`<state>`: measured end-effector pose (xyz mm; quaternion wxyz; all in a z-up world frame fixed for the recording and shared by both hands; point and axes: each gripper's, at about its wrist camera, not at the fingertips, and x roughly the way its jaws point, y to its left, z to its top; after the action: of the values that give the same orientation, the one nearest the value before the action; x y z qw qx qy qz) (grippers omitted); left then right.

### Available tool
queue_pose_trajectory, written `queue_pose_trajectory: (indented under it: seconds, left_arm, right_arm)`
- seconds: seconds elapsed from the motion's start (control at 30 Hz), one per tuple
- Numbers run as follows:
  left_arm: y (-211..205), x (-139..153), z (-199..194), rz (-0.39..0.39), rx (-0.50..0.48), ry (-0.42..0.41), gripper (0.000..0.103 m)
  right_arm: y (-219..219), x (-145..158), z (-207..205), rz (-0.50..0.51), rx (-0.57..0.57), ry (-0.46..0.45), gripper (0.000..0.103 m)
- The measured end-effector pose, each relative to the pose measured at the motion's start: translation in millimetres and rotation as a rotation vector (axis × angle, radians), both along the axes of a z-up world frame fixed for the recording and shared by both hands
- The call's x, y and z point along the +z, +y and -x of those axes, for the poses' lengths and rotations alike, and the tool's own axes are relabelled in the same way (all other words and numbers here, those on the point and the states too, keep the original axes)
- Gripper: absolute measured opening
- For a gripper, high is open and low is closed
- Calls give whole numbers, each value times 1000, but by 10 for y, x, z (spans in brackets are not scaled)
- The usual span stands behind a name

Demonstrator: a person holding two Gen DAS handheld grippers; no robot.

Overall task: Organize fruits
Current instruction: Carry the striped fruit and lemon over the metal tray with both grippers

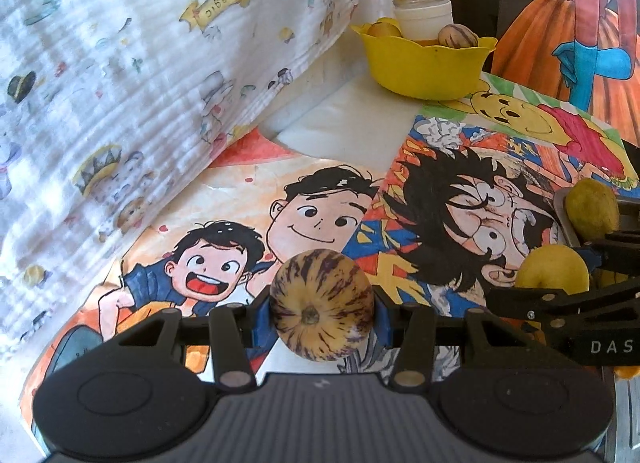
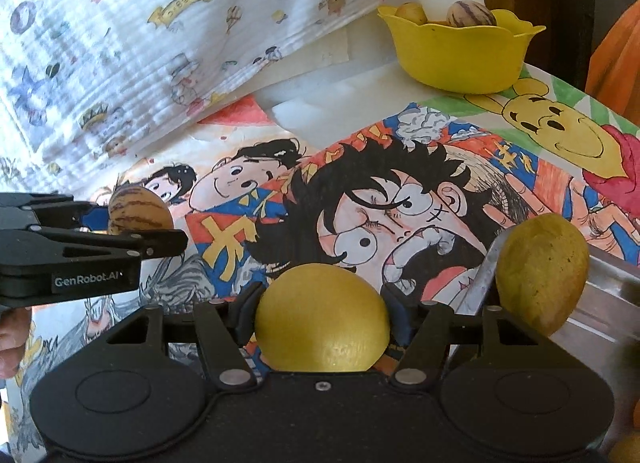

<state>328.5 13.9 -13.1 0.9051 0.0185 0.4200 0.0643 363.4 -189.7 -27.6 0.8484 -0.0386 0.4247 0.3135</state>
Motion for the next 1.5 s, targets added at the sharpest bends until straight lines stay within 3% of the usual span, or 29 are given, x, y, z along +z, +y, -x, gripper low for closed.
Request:
queue_pose_trajectory:
  seconds: [0.27,0.53,0.8,0.97,1.17,1.5]
  left_arm:
    - [7,46,80,-3,2,-5,52]
    - [-56,93,120,-4,-12,-14,52]
    - [-214,205,131,6,-70,-30,52]
    - [-436,282,170,20,-153,-41,52]
    - [-834,334,324,48,-295,-38,52]
    - [-1363,241,673,73,-493,23,52]
  right_arm:
    - [24,26,80,56,33,-26,63]
    - [-42,183,232,16,3,-59,63]
    - [-561,569,592,-21,-143,-105,63]
    - [-995,705,860,-1,-269,-106,63]
    - [-1412,618,1149,26,-405,-64,63]
    - [-1674,409,1476,31,-500,-23,63]
